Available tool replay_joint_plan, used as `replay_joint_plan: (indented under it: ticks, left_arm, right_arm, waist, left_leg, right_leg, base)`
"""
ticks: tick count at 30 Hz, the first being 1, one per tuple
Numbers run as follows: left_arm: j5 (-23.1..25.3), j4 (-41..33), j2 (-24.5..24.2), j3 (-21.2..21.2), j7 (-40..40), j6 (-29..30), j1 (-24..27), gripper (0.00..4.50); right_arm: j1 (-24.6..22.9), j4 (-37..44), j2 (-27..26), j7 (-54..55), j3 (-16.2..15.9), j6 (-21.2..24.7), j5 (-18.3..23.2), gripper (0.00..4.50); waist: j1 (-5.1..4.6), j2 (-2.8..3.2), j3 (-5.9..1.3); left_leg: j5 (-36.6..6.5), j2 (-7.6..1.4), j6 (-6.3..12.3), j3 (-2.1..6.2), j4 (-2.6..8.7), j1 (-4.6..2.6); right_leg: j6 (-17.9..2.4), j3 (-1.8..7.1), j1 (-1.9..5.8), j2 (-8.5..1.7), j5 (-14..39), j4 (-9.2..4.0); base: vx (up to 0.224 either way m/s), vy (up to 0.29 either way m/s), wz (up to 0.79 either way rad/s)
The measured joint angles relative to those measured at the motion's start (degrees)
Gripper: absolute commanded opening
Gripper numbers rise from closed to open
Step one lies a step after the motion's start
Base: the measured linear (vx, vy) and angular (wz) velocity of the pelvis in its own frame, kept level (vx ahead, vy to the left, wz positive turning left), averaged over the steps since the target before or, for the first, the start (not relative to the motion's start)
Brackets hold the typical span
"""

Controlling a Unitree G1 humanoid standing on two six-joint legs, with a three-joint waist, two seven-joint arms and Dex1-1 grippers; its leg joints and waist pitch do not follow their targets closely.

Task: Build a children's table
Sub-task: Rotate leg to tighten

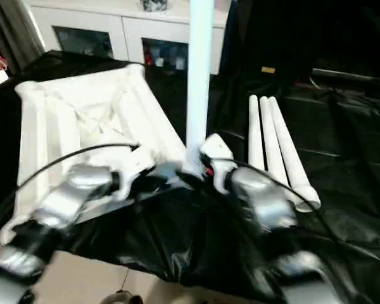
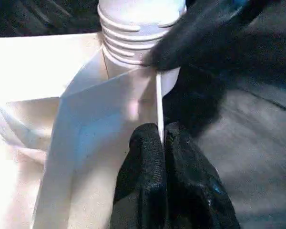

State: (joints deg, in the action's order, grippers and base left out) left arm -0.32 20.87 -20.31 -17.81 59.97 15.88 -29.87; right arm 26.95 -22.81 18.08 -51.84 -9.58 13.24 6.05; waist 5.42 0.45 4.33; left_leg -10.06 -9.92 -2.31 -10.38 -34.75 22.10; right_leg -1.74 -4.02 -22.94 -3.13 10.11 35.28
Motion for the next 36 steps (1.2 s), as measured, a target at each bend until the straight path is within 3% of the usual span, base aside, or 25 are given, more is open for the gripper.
replay_joint_plan:
  ticks: [3, 4, 9, 14, 22, 27, 31, 36]
  left_arm:
    - [-0.02, -0.84, -0.77, -0.13, 2.2, -0.26, 0.23, 0.0]
    - [-0.04, -0.98, -0.85, -0.15, 2.49, -0.37, 0.29, 0.0]
    - [-0.13, -1.1, -1.68, -0.74, 4.0, -1.01, 0.66, 0.0]
    - [-0.57, -1.28, -1.78, -0.81, 4.66, -1.01, 0.83, 0.0]
    - [-0.49, -1.67, -1.5, -0.79, 3.64, -0.92, 1.17, 0.0]
    - [1.07, -0.01, 1.76, 0.17, -3.23, 1.54, 0.41, 0.0]
    - [3.25, 3.8, 8.44, 1.41, -14.24, 6.52, -2.97, 0.0]
    - [4.45, 5.5, 13.4, 2.4, -22.82, 9.93, -4.66, 0.0]
  right_arm:
    - [-0.5, 1.37, 0.44, -2.41, -0.85, 0.41, 0.42, 3.85]
    - [-0.5, 1.6, 0.52, -2.6, -0.98, 0.45, 0.42, 3.6]
    - [-1.31, 2.63, 1.14, -3.73, -1.67, 0.5, 0.42, 3.35]
    - [-1.79, 3.47, 1.29, -3.71, -1.83, 1.23, 0.4, 2.82]
    - [-2.31, 4.1, 0.41, -2.86, -2.0, 1.72, 0.34, 2.73]
    - [-1.58, 0.45, -4.69, 7.77, 0.75, 1.35, -1.45, 2.73]
    - [4.03, -8.9, -10.92, 22.56, 4.75, 0.62, -2.93, 2.73]
    - [8.38, -16.22, -14.97, 33.2, 7.74, -1.68, -3.59, 2.73]
  waist:
    - [-0.08, 0.0, 0.0]
    - [-0.09, 0.0, 0.0]
    - [-0.08, -0.01, 0.0]
    - [-0.14, -0.02, -0.01]
    - [-0.09, -0.03, -0.01]
    - [-0.72, -0.16, -0.09]
    - [-1.79, -0.17, -0.09]
    - [-2.09, -0.17, -0.1]
  left_leg:
    - [0.03, 0.0, 0.05, -0.01, -0.02, 0.01]
    - [0.03, 0.0, 0.05, -0.01, -0.02, 0.01]
    - [0.04, 0.0, 0.06, -0.02, -0.02, 0.0]
    - [0.04, 0.0, 0.07, -0.03, -0.01, 0.01]
    - [0.05, 0.0, 0.08, -0.04, -0.02, 0.0]
    - [0.05, 0.0, 0.07, -0.06, -0.04, -0.11]
    - [0.05, 0.0, 0.06, -0.06, -0.06, -0.13]
    - [0.05, 0.01, 0.07, -0.06, -0.06, -0.11]
  right_leg:
    - [-0.01, 0.0, 0.0, -0.01, 0.0, 0.01]
    - [-0.01, 0.0, 0.0, -0.01, -0.01, 0.01]
    - [0.0, 0.0, 0.04, -0.02, 0.0, 0.02]
    - [0.01, 0.0, 0.03, -0.02, 0.0, 0.01]
    - [0.03, 0.0, 0.04, -0.03, 0.01, 0.0]
    - [0.03, 0.01, 0.06, -0.03, 0.02, 0.06]
    - [0.15, 0.0, 0.05, -0.04, 0.08, -0.02]
    - [0.1, 0.0, 0.04, -0.04, -0.03, -0.03]
  base:
    - [0.0, 0.0, 0.0]
    - [0.0, 0.0, 0.0]
    - [0.0, 0.0, 0.0]
    - [0.0, 0.0, 0.0]
    - [0.0, 0.0, 0.0]
    - [0.0, 0.0, 0.0]
    - [0.0, 0.0, 0.0]
    - [0.0, 0.0, 0.0]
